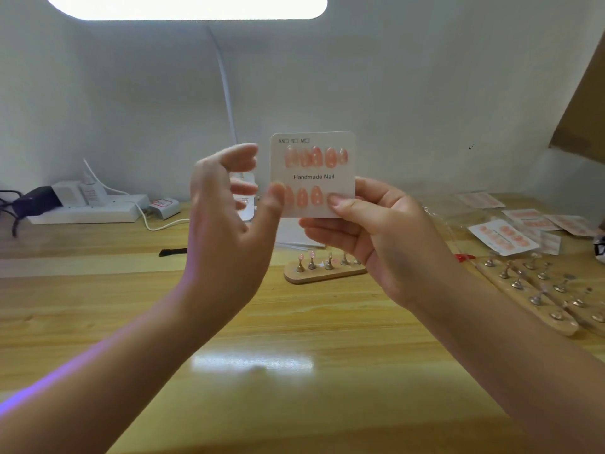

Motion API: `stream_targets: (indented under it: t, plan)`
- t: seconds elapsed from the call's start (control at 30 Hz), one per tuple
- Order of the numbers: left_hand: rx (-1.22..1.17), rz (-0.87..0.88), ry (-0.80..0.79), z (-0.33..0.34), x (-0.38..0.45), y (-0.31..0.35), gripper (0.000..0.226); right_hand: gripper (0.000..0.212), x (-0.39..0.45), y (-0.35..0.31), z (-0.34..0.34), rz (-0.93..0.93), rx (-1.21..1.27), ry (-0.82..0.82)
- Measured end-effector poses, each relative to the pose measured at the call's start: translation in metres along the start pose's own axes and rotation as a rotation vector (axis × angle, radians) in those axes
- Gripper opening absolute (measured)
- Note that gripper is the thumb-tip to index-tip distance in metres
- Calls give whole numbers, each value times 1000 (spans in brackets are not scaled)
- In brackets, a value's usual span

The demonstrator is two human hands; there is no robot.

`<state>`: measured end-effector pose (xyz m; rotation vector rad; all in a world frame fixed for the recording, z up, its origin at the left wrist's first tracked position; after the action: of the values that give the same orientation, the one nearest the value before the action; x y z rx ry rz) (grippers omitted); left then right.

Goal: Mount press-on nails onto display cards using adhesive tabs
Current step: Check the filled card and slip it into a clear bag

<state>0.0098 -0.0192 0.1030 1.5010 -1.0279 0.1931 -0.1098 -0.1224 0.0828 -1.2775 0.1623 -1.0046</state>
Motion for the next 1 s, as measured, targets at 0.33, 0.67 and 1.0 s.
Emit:
stream_targets:
  t: [0.33,0.67,1.0]
  plan:
    - [-372,-354,-195,14,3,-25,22,18,-2,5,3,46,7,-89]
    - [-396,-343,-184,18,-3,-28,15,12,-2,10,-1,23,-98,-83]
    - [-384,-397,-152,23,-11,-33,19,8,-1,15,-10,-40,-176,-43]
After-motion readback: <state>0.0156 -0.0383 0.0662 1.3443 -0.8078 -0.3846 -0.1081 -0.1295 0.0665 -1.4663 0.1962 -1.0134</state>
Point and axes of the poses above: each hand's wrist, its own x-axis towards the middle knuckle, its own z-axis out of the palm, y = z × x, the point moved 6 cm from there along x, towards the middle knuckle, and after that the axes turned 11 degrees about -z, right-handed, at the moved point
